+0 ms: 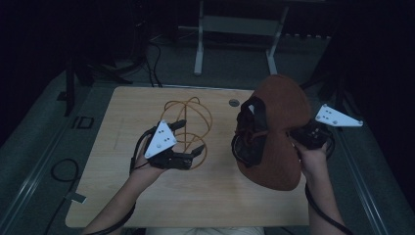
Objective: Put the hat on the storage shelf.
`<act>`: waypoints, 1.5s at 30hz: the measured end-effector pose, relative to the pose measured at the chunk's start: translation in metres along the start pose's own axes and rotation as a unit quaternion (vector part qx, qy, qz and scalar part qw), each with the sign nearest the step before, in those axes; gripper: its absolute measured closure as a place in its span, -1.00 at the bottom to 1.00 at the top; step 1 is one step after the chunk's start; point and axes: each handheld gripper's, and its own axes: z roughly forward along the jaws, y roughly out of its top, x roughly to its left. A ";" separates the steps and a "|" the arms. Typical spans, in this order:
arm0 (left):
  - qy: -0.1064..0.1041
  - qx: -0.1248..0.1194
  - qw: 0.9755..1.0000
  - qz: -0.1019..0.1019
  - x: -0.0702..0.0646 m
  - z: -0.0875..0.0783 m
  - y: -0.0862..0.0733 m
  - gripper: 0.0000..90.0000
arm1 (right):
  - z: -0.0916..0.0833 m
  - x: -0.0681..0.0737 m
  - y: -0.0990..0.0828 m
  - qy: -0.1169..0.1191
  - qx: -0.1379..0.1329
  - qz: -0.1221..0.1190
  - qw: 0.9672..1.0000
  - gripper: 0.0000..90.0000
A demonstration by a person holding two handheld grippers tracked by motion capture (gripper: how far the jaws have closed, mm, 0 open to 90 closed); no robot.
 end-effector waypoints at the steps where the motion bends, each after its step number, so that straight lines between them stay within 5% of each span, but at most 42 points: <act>1: 0.005 0.003 1.000 -0.002 0.002 -0.003 -0.004 -0.75 | 0.003 -0.002 0.002 -0.001 -0.001 -0.002 1.000 0.95; 5: 0.019 0.010 1.000 -0.016 0.011 -0.019 -0.020 -0.93 | 0.015 -0.008 0.009 -0.009 0.001 -0.003 1.000 0.95; 17: 0.079 0.020 0.996 -0.048 0.029 -0.054 -0.076 -0.93 | 0.052 -0.020 0.032 -0.014 0.002 0.001 1.000 0.95; 22: 0.148 0.029 0.987 -0.062 0.033 -0.070 -0.113 -0.93 | 0.073 -0.018 0.048 -0.009 -0.003 -0.005 1.000 0.95; 29: 0.182 0.072 0.977 -0.089 0.038 -0.083 -0.156 -0.93 | 0.097 -0.010 0.060 0.005 0.000 -0.012 1.000 0.95; 32: 0.196 0.070 0.972 -0.106 0.039 -0.089 -0.170 -0.93 | 0.109 -0.006 0.065 0.014 0.000 -0.011 1.000 0.95; 41: 0.228 0.057 0.965 -0.120 0.043 -0.100 -0.180 -0.93 | 0.156 0.016 0.067 0.075 0.003 0.013 0.997 0.94; 45: 0.233 0.053 0.963 -0.124 0.044 -0.103 -0.182 -0.93 | 0.176 0.029 0.061 0.103 0.015 0.018 0.994 0.94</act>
